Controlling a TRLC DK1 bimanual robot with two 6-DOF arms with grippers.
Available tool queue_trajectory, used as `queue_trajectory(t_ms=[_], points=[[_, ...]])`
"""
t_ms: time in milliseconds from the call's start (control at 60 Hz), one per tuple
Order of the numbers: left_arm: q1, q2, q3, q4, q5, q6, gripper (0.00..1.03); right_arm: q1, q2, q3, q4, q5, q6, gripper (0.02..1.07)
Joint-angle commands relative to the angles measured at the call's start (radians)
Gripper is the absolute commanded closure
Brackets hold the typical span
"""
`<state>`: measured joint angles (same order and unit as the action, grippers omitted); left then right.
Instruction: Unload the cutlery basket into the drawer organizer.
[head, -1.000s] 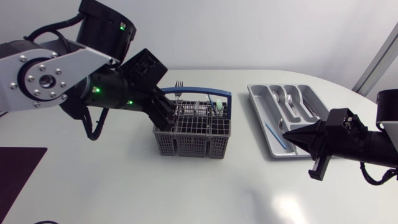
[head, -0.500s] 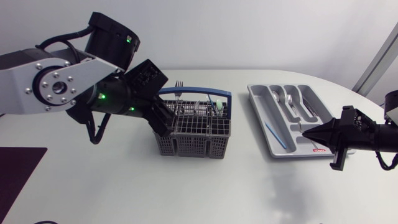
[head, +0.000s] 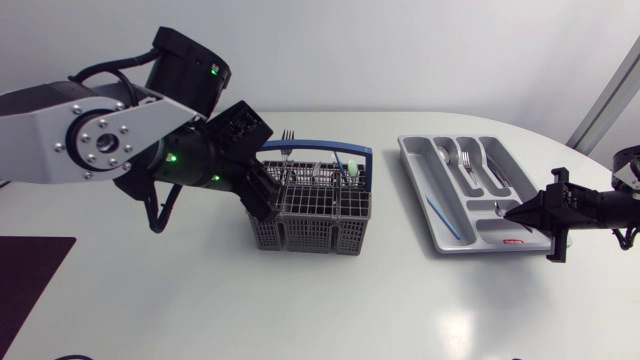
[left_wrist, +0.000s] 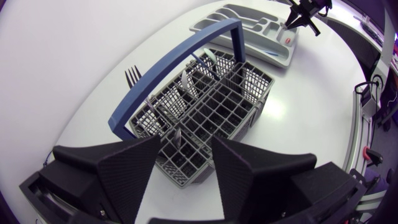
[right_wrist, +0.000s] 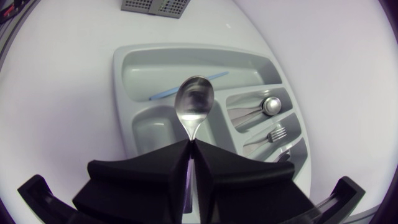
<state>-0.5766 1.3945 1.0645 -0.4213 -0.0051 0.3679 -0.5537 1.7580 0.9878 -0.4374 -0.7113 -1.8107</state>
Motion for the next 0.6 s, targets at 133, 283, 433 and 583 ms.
queue_trajectory(t_ms=[133,283,433,583], points=[[-0.019,0.023,-0.008,-0.016,-0.013,0.014,0.29,0.018,0.038,0.032,0.039,0.093,-0.121,0.94],[-0.025,0.021,-0.001,-0.03,-0.015,0.014,0.29,0.034,0.043,0.012,0.06,0.151,-0.145,0.72],[-0.029,0.026,0.012,-0.047,-0.018,0.011,0.29,0.037,0.028,-0.015,0.091,0.154,-0.131,0.48],[-0.034,0.029,0.04,-0.079,-0.026,-0.004,0.29,0.044,-0.034,-0.023,0.089,0.113,-0.038,0.4]])
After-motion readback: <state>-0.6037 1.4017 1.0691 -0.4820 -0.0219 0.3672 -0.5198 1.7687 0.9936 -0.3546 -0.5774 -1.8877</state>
